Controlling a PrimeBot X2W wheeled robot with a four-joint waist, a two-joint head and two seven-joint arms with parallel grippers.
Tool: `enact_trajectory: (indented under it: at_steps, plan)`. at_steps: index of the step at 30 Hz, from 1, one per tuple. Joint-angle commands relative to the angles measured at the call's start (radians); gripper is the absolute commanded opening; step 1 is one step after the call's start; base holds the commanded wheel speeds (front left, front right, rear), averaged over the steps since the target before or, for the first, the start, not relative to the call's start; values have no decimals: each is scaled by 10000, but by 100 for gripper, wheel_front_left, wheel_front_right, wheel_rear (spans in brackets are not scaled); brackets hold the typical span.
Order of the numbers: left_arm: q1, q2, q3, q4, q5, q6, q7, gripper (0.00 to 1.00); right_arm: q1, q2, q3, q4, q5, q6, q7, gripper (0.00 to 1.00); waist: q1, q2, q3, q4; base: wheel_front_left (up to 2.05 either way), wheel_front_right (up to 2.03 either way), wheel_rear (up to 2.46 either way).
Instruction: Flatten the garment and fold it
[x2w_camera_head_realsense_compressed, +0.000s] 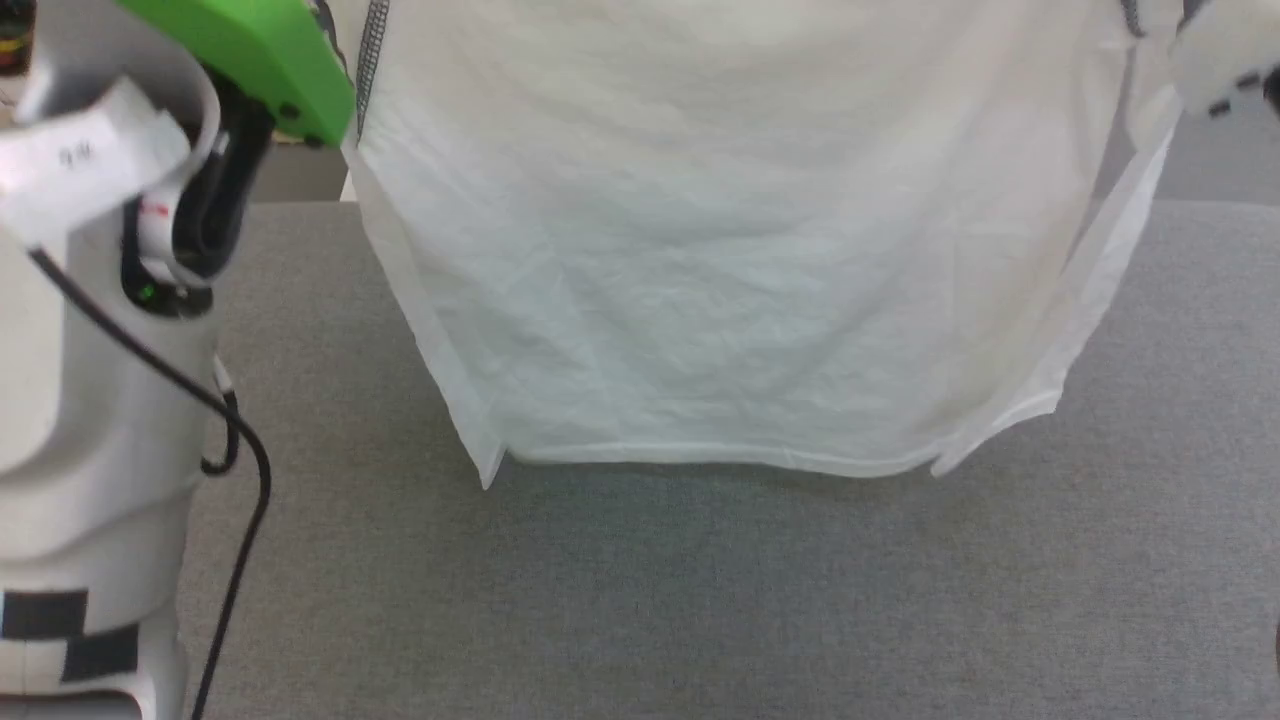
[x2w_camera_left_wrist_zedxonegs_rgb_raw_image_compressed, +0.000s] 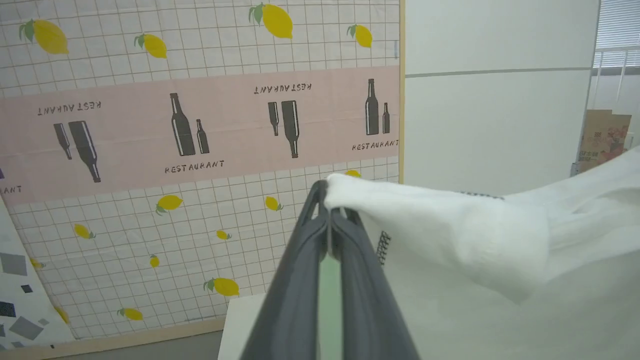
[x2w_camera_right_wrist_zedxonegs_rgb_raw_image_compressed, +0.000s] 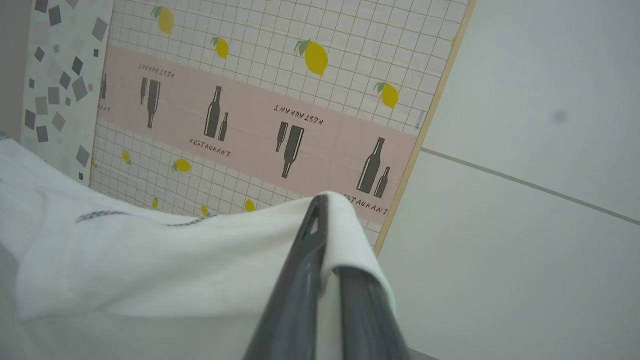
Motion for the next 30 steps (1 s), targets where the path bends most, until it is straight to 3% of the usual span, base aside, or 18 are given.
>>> enact_trajectory:
  at_steps: [1, 7, 16, 17, 21, 30]
  plan:
    - [-441, 100, -63, 209, -68, -28, 275, 0, -444, 13, 160, 325, 13, -13, 149, 0, 0, 0, 250, -68, 0, 0, 0]
    - [-2001, 257, -113, 1006, 176, 89, 925, 0, -2121, 64, 579, 1639, -213, -13, 480, 0, 0, 0, 1308, -277, 0, 0, 0]
    - [-4863, 97, -249, 2135, 1093, 386, 314, 0, -4940, 13, 821, 3308, -1176, -13, -191, 0, 0, 0, 3653, -478, 0, 0, 0]
    - [-5820, 1, -249, 2625, 1382, 491, -194, 0, -5901, -18, 760, 3730, -1676, -13, -615, 0, 0, 0, 4501, -515, 0, 0, 0]
    - [-6870, -110, -159, 3339, 1624, 559, -1193, 0, -6982, -25, 672, 4415, -2409, -13, -1279, 0, 0, 0, 5497, -499, 0, 0, 0]
    - [-7545, -459, -59, 4918, 1744, 508, -3845, 0, -8344, -144, 891, 6302, -4026, -13, -2915, 0, 0, 0, 6662, -133, 0, 0, 0]
